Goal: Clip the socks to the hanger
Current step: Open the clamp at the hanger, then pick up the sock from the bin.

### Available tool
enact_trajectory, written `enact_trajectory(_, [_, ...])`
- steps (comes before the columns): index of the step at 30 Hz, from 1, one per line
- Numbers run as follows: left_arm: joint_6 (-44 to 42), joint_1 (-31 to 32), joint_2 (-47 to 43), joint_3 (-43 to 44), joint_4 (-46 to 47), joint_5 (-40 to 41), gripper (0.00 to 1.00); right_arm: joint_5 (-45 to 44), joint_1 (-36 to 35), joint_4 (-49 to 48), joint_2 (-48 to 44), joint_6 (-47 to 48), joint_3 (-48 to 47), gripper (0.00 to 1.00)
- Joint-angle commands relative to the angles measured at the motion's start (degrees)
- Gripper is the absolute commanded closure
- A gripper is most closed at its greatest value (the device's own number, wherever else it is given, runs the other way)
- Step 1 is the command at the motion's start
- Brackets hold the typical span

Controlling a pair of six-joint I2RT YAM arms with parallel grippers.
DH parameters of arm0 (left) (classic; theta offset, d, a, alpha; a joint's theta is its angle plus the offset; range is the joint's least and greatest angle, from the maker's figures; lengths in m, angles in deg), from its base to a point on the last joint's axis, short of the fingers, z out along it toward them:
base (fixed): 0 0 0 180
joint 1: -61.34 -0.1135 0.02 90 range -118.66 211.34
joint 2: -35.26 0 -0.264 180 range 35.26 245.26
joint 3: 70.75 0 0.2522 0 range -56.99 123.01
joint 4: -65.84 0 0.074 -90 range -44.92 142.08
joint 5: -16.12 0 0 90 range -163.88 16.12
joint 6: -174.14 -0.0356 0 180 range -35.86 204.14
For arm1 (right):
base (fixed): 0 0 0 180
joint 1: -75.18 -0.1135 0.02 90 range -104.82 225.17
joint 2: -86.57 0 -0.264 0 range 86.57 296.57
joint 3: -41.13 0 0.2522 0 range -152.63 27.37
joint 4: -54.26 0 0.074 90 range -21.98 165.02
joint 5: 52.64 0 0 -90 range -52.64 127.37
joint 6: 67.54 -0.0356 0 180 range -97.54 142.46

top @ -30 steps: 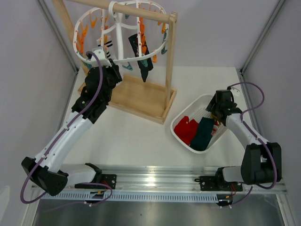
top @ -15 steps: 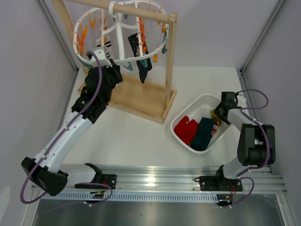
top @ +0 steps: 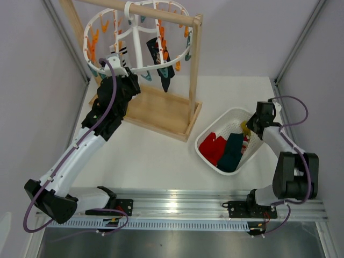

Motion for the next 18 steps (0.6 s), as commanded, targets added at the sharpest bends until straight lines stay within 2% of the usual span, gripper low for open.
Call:
enact_trajectory(1, [0.95,-0.25,0.05,0.99,-2.88,-1.32,0.99,1.97,-1.40,-1.78,-9.50,5.10,-3.63,1.00])
enact_trajectory(8, [1.21,-0.34,0.23,0.99,-2.96,-1.59,0.99,6.97,-3.07,-1.25,-17.77,6.69,-4.52,1.00])
enact_trajectory(14, [1.13,-0.34,0.05,0.90,-2.88,-1.32,0.99,6.54,-11.85,-3.27,-23.31,12.56,-4.17,1.00])
enact_trajectory(18, [1.39,-0.25,0.14,0.90,-2.88,-1.41,0.99,3.13,-18.35,-3.54,-24.37,15.83,-1.89,1.00])
